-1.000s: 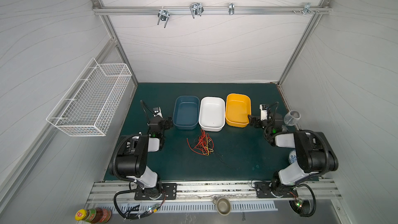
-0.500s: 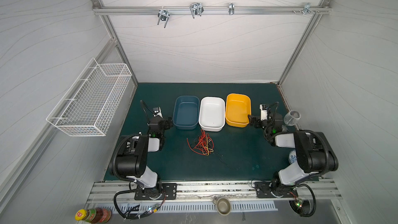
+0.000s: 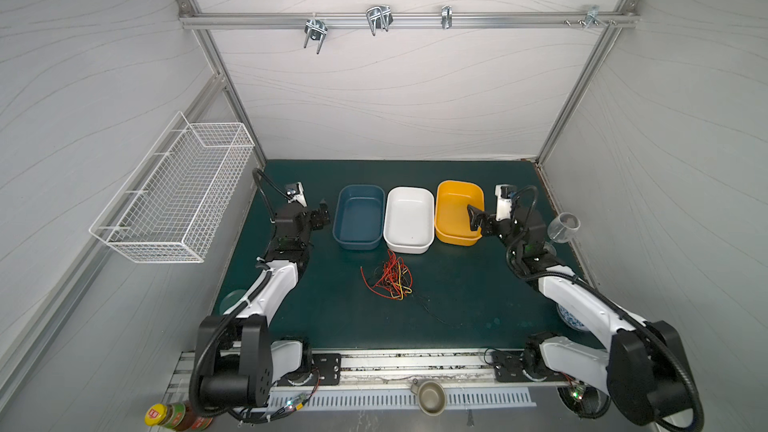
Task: Untangle the cables
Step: 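Grasp the wire bundle with the right gripper while the left arm rises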
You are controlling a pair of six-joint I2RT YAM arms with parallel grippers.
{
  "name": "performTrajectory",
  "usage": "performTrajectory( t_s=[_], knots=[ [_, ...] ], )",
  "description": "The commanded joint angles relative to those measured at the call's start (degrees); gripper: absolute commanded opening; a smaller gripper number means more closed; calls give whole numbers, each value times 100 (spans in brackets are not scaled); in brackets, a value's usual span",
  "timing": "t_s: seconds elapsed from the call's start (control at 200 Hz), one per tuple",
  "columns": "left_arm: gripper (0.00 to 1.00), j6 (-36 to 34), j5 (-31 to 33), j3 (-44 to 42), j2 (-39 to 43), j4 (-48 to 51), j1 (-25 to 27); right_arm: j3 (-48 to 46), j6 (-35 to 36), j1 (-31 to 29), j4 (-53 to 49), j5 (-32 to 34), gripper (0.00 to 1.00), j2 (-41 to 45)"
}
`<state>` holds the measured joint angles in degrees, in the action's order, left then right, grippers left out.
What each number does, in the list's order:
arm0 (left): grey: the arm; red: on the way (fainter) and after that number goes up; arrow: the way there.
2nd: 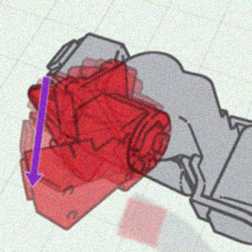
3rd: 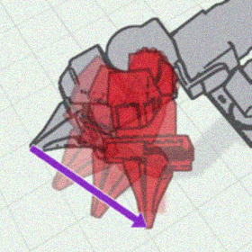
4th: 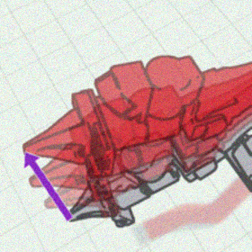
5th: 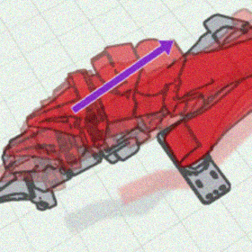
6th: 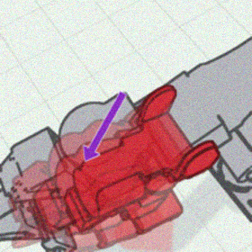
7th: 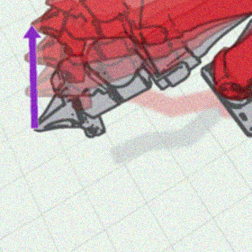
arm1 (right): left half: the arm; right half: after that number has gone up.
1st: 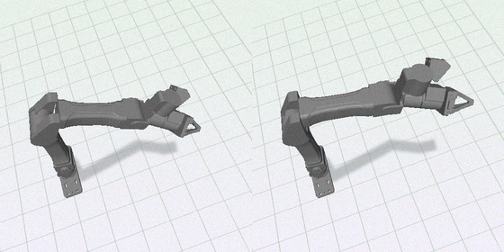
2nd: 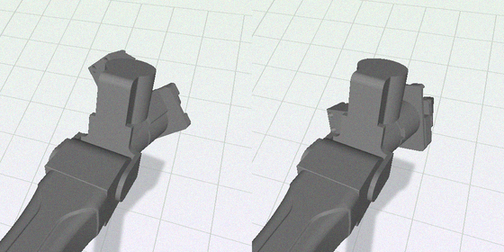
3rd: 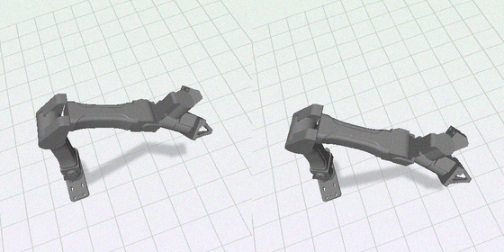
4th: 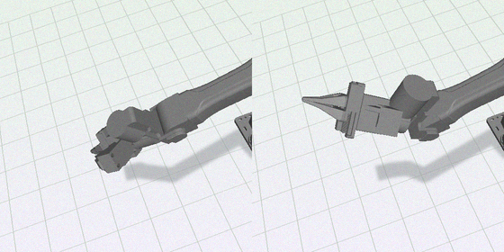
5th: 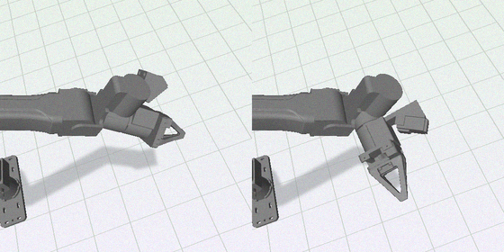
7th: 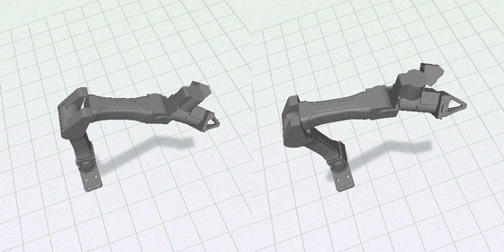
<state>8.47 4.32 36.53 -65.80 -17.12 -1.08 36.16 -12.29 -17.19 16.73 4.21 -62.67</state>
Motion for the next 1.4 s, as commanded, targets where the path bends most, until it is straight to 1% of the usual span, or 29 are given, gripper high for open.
performTrajectory(
  t_s=[0.0, 0.03, 0.065, 0.11, 0.17, 0.23, 0.28, 0.34, 0.395, 0.44, 0.515, 0.565, 0.605, 0.665, 0.78, 0.815, 0.855, 0.94, 0.98, 1.06, 1.185, 1.25, 1.305, 1.395],
  knots=[
    [100, 1634, 302, 491, 646, 1252, 12, 489, -1826, 93, -1513, 40, 99, 340],
    [100, 2136, 450, 621, 806, 1738, 12, 521, -1917, 144, -1504, -321, 99, 382],
    [100, 2687, 594, 750, 978, 2362, 9, 516, -1908, 188, -1397, -907, 99, 440],
    [100, 3151, 650, 817, 1172, 2743, 12, 545, -2137, 175, -1482, -1213, 99, 524],
    [100, 3151, 312, 831, 1419, 2868, 12, 572, -2418, 173, -1736, -1501, 99, 680],
    [100, 3111, -87, 818, 1640, 2939, 25, 583, -2360, 124, -1818, -1933, 99, 791],
    [100, 3141, -366, 804, 1782, 3074, 46, 678, -2215, -36, -2104, -2002, 99, 872],
    [100, 2968, -773, 817, 1905, 3248, 86, 825, -1958, -445, -2583, -1785, 99, 928],
    [100, 2812, -955, 937, 1911, 3667, 203, 929, -1729, -918, -2964, -1512, 99, 950],
    [100, 2740, -1023, 1100, 1855, 4200, 282, 992, -1577, -1322, -3213, -1289, 95, 949],
    [100, 2463, -1113, 1408, 1691, 5101, 319, 999, -1507, -1959, -3472, -978, 85, 938],
    [100, 2304, -1014, 1564, 1603, 5605, 369, 978, -1501, -2380, -3587, -848, 78, 904],
    [100, 2272, -926, 1635, 1569, 5909, 424, 951, -1521, -2701, -3648, -774, 76, 845],
    [99, 2247, -989, 1625, 1581, 6117, 493, 928, -1526, -3163, -3696, -748, 73, 723],
    [100, 2106, -1451, 1551, 1666, 6349, 565, 911, -1570, -4019, -3645, -447, 66, 479],
    [100, 2027, -1434, 1542, 1708, 6405, 622, 917, -1558, -4249, -3610, -317, 65, 379],
    [100, 1959, -1271, 1513, 1778, 6450, 746, 942, -1544, -4487, -3559, -157, 64, 230],
    [100, 1820, -768, 1374, 1982, 6453, 1052, 1070, -1468, -4779, -3485, -99, 60, -189],
    [100, 1807, -639, 1300, 2085, 6450, 1151, 1159, -1426, -4877, -3475, -93, 57, -424],
    [100, 1790, -678, 1275, 2222, 6415, 1235, 1322, -1382, -5010, -3416, -55, 54, -820],
    [100, 1821, -755, 1198, 2263, 6347, 1244, 1473, -1340, -5057, -3156, -22, 45, -1270],
    [100, 1825, -762, 1198, 2217, 6363, 1279, 1614, -1312, -5055, -3189, 132, 41, -1533],
    [100, 1833, -762, 1198, 2188, 6368, 1295, 1776, -1315, -5057, -3314, 315, 35, -1762],
    [99, 1841, -812, 1189, 2175, 6340, 1304, 1935, -1327, -5057, -3345, 392, 33, -2078]
  ],
)
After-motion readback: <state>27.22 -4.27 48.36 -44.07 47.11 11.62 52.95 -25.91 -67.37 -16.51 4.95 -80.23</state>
